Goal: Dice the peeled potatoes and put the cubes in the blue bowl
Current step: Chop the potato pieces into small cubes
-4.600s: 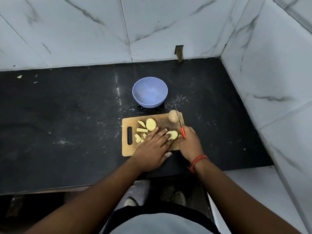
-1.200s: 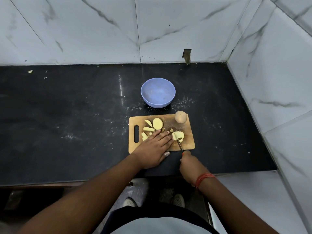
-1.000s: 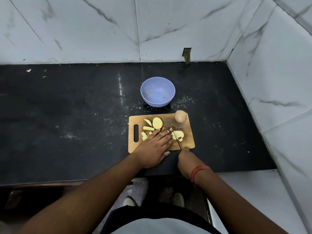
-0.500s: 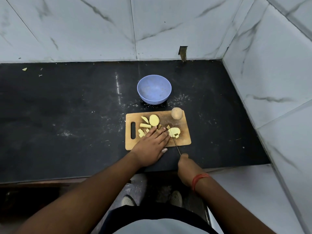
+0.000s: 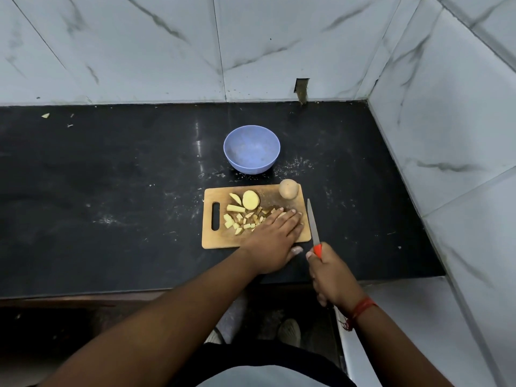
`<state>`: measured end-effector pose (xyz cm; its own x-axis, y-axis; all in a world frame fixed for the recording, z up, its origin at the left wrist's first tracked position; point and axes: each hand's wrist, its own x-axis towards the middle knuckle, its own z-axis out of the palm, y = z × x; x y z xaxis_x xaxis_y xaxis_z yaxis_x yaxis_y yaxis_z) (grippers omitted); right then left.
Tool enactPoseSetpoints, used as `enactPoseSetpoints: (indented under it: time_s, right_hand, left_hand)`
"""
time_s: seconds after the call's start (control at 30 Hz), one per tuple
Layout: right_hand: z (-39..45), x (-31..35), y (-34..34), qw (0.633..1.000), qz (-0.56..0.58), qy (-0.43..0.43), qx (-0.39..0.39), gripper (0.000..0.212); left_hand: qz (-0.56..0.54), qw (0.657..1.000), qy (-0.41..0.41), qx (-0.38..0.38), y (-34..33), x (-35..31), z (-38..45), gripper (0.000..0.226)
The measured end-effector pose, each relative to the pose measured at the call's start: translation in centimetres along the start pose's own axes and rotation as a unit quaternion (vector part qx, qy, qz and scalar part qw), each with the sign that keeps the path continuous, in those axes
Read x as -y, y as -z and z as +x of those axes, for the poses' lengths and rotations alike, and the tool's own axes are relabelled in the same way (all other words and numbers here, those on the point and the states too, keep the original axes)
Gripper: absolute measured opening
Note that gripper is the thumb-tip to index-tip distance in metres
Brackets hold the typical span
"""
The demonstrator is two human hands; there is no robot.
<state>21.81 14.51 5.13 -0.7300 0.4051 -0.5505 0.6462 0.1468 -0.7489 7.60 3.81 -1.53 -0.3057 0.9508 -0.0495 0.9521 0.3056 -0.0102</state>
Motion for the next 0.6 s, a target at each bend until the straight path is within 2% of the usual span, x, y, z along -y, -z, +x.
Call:
enactPoseSetpoints:
  time_s: [0.07,0.13,0.4,0.47,0.6]
  right_hand:
    - [0.0,0.3,0.6,1.000,0.008,0.008,0.007,0.019]
    - [0.2,0.1,1.1,1.000,0.008,0.014,0.013,0.018]
    - [0.9,-0.3,2.4,0.999,0.001,0.015,0.030,0.018]
    - [1.3,0.2,2.4,0.999,-0.007,0.027,0.032,0.020]
    - [2.1,1.6,1.9,0.998,-0.020,0.055,0.033,0.020]
  left_hand:
    - [0.021,0.999,0.005,0.039,0.1,-0.2,0.4,0.070]
    - [0.036,0.999,-0.001,0.041,-0.1,0.1,-0.1,0.070]
    - [0.037,0.999,0.017,-0.027,-0.7,3.0,-3.6,0.061]
    - [0.006,0.995,0.067,-0.070,-0.2,3.6,-4.0,0.055]
    - [-0.050,0.967,0.218,-0.125,0.1,5.9,-5.2,0.043]
